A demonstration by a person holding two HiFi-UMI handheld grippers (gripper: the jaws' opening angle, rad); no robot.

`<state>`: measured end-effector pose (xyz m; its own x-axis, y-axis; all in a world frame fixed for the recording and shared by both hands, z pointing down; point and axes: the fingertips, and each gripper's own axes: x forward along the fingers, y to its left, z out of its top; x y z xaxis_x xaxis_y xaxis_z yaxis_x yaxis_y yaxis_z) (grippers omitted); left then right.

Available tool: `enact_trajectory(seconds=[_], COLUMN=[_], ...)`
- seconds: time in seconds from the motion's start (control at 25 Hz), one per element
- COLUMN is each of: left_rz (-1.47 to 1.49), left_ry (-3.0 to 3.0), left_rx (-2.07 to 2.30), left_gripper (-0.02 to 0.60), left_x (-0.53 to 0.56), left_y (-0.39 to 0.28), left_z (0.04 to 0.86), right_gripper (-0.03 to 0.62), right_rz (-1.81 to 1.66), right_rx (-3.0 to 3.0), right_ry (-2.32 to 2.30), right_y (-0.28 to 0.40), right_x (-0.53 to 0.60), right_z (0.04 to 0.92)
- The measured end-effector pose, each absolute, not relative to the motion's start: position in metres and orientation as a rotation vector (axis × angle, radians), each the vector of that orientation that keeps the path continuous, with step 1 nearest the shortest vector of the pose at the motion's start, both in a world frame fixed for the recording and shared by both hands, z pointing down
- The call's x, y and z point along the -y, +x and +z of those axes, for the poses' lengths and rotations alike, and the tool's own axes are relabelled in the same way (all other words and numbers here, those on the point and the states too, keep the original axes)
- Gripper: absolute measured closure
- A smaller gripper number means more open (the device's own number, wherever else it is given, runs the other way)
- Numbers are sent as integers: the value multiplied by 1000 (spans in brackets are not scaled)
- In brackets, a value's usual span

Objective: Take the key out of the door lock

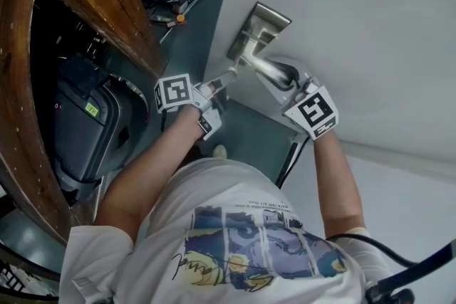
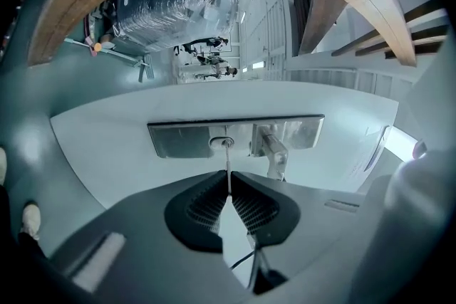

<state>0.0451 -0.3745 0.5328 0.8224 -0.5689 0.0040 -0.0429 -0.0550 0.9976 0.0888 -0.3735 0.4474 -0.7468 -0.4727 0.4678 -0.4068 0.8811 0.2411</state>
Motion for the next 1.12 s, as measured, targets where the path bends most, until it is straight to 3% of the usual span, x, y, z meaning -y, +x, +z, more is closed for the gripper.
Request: enact_trajectory(seconds=[0.68,1.12], left_rz=[-438,-454], left_ry=[1618,1662], left_rx=[550,590], left_gripper=[555,555], left_x=[323,283], left_y=[15,7], left_z=[520,497], right_gripper=[473,447], right_rz=[-174,-171], right_rx=[2541,2557], right_ry=[614,735], right_y=[85,126], right_x=[377,368], right_z=[449,442])
